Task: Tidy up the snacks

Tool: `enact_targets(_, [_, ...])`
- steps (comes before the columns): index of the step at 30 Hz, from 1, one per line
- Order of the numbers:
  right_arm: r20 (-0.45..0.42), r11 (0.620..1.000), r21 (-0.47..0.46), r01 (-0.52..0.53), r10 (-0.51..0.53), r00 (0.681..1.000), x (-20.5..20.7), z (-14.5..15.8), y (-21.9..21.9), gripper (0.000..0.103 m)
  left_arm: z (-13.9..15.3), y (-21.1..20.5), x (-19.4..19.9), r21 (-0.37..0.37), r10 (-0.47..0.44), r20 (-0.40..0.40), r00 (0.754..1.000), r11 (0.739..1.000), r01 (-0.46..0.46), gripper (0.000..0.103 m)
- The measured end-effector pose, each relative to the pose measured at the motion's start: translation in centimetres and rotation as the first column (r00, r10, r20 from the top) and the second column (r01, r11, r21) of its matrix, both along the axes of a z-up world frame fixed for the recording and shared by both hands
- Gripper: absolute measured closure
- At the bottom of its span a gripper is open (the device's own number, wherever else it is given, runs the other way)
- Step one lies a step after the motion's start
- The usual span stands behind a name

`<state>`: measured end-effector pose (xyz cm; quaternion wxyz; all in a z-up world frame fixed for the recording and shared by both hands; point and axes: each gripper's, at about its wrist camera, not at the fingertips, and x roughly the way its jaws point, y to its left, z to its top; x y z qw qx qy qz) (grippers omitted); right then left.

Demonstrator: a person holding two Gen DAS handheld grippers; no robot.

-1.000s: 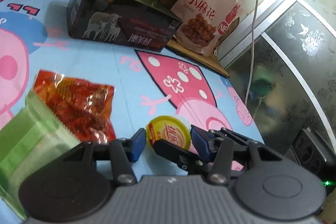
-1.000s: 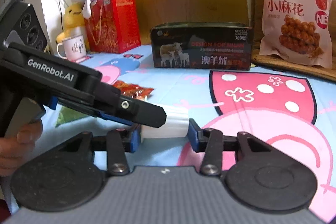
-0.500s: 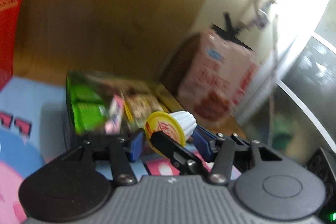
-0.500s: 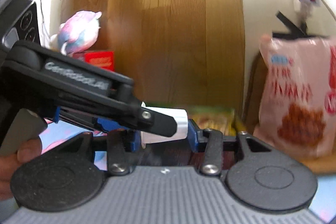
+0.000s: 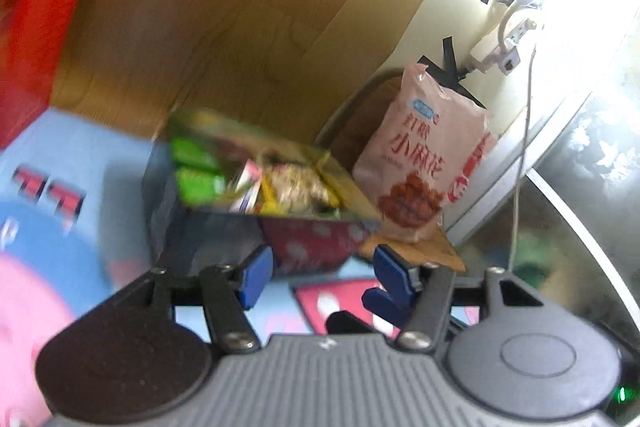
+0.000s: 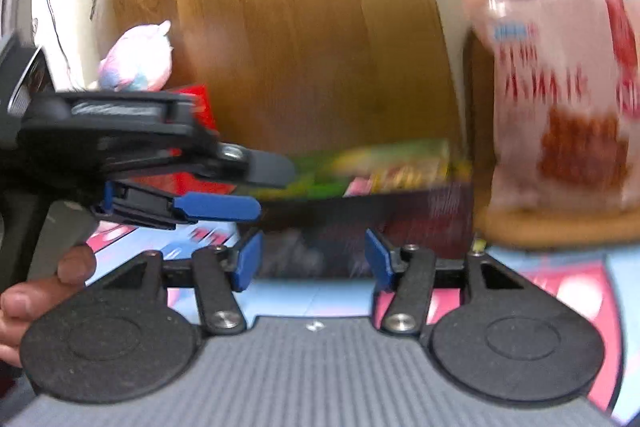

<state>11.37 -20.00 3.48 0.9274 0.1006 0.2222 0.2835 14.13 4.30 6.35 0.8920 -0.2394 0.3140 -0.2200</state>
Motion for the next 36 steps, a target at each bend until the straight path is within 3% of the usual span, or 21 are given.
enact_targets(4, [-0.083, 0.999, 0.011, -0.034, 0.035, 0.996, -2.3, -1.1, 0.0, 0.043, -2.2, 0.7, -4.1, 0.044, 0.021, -0.03, 0.999, 0.999, -0.019, 0.045])
enact_targets(6, [-0.103, 0.999, 0.003, -0.035, 0.035, 0.994, -3.6, -2.0, 0.1, 0.038, -3.1, 0.3, -5.6, 0.108, 0.046, -0.034, 0.998, 0.993, -0.042, 0.045])
enact_targets(11, [-0.068, 0.998, -0.045, 0.049, -0.053, 0.996, -4.7, -1.9, 0.1, 0.037, -4.2, -1.2, -7.7, 0.282, 0.168, -0.007, 0.986, 0.946, -0.159, 0.042])
enact_targets(18, [-0.067, 0.973, 0.055, 0.223, -0.22, 0.973, -5.0, -2.1, -2.6, 0.031, -4.8, -3.0, -8.5, 0.439, 0.23, 0.077, 0.97, 0.866, -0.241, 0.042])
enact_targets(28, [-0.075, 0.972, 0.056, 0.229, -0.224, 0.972, -4.6, -2.3, -3.1, 0.026, -5.0, -3.4, -8.6, 0.481, 0.269, 0.095, 0.959, 0.831, -0.281, 0.042])
enact_targets(36, [-0.078, 0.972, 0.056, 0.227, -0.223, 0.972, -4.4, -2.3, -3.0, 0.025, -5.0, -3.0, -8.8, 0.467, 0.286, 0.097, 0.953, 0.833, -0.298, 0.042])
